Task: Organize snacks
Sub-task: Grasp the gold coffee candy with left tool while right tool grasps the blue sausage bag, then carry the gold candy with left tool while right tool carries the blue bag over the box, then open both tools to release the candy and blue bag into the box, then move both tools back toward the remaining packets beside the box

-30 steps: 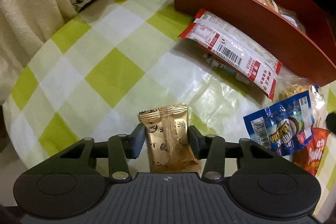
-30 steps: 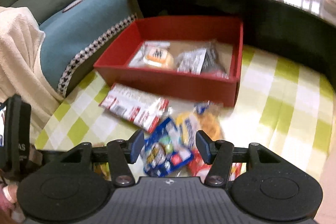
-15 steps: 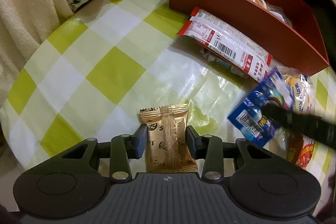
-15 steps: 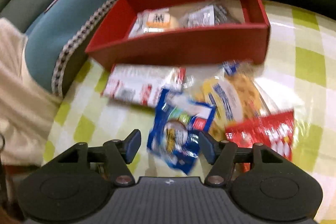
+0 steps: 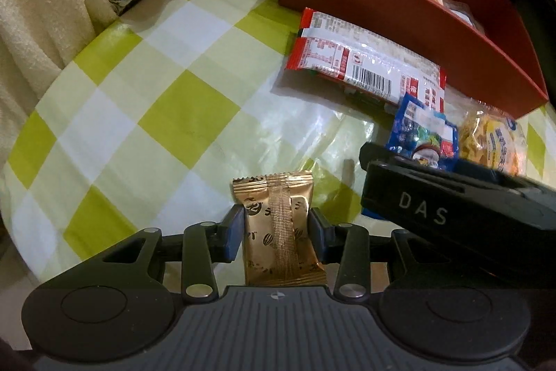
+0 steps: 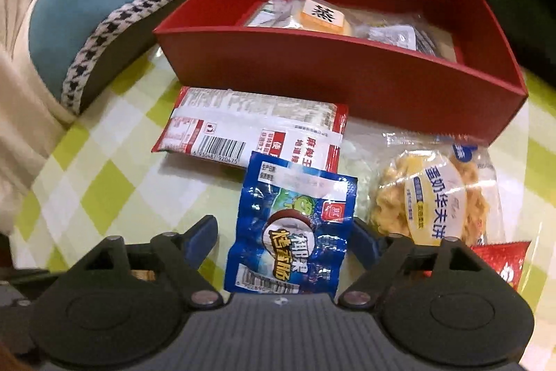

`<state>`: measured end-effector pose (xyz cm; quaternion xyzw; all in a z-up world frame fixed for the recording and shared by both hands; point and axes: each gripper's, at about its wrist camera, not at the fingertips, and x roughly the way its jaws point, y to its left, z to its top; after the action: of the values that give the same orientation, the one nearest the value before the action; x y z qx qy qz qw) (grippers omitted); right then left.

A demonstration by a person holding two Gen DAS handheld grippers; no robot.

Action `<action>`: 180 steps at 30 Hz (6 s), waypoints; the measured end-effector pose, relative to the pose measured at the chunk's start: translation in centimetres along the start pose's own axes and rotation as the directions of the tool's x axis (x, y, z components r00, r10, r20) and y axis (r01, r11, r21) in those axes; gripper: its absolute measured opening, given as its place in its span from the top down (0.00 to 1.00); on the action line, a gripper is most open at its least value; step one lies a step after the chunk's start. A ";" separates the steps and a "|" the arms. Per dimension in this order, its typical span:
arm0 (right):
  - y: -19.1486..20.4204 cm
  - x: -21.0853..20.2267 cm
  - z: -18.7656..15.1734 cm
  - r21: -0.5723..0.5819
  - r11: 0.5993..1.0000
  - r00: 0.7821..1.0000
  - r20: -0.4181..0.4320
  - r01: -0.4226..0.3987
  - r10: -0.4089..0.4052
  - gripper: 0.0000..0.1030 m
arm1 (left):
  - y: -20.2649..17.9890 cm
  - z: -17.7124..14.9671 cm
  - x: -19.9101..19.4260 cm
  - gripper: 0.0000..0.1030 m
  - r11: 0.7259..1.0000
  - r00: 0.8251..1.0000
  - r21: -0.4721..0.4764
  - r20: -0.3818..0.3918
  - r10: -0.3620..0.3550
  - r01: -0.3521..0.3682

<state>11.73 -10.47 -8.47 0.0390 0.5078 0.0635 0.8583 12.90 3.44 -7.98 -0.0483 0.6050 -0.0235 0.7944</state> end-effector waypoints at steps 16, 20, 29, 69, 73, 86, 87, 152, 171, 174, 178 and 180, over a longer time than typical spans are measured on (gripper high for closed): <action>-2.9 -4.3 -0.4 -0.006 0.998 0.998 0.039 -0.056 0.057 0.28 | -0.8 -0.1 0.6 0.32 0.999 0.999 0.023 0.006 0.050 -0.050; -3.3 -5.0 -0.4 0.001 0.998 0.996 0.052 -0.069 0.069 0.28 | -1.1 -0.4 0.4 0.52 0.998 0.998 0.032 0.017 0.061 -0.061; -4.1 -7.8 -0.3 0.006 0.996 0.990 0.110 -0.084 0.083 0.28 | -2.1 -0.2 -2.8 0.54 0.999 0.995 0.028 0.092 0.032 -0.035; -10.6 -8.5 9.3 0.167 0.980 0.956 0.287 -0.110 0.058 0.28 | -10.2 12.8 -5.1 0.53 0.997 0.956 0.019 0.281 -0.080 0.078; -11.5 -7.4 10.5 0.178 0.979 0.957 0.286 -0.096 0.042 0.28 | -10.9 13.9 -4.3 0.53 0.998 0.955 0.028 0.289 -0.070 0.064; -12.6 -3.5 12.2 0.169 0.984 0.969 0.246 -0.050 0.007 0.28 | -11.8 16.4 -1.1 0.53 0.999 0.961 0.032 0.276 -0.010 0.002; -12.6 -3.3 12.2 0.166 0.985 0.970 0.242 -0.048 0.007 0.28 | -11.8 16.5 -0.9 0.53 1.000 0.962 0.030 0.272 -0.009 0.001; -10.3 -6.8 7.5 0.099 0.995 0.972 0.236 -0.009 -0.014 0.27 | -7.0 10.1 -4.1 0.26 0.999 0.969 0.044 0.246 -0.014 0.003; -10.9 -7.3 5.6 0.079 0.997 0.982 0.189 -0.019 0.004 0.21 | -10.5 10.7 1.4 0.22 0.912 0.981 0.400 0.119 -0.151 0.091; -10.8 -7.1 5.7 0.080 0.996 0.983 0.184 -0.027 0.011 0.21 | -10.2 10.8 2.1 0.18 0.902 0.980 0.408 0.072 -0.188 0.143; -10.8 -7.4 5.6 0.077 0.996 0.983 0.183 -0.032 0.017 0.21 | -9.6 9.8 1.9 0.16 0.886 0.978 0.430 0.028 -0.204 0.173; -10.8 -7.6 5.6 0.079 0.996 0.983 0.185 -0.036 0.021 0.21 | -8.5 9.3 1.8 0.16 0.894 0.975 0.396 -0.015 -0.221 0.209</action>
<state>13.77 -22.33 -0.64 0.0874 0.4279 0.0509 0.8982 22.49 -4.78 -6.34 0.0461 0.5664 -0.2319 0.7895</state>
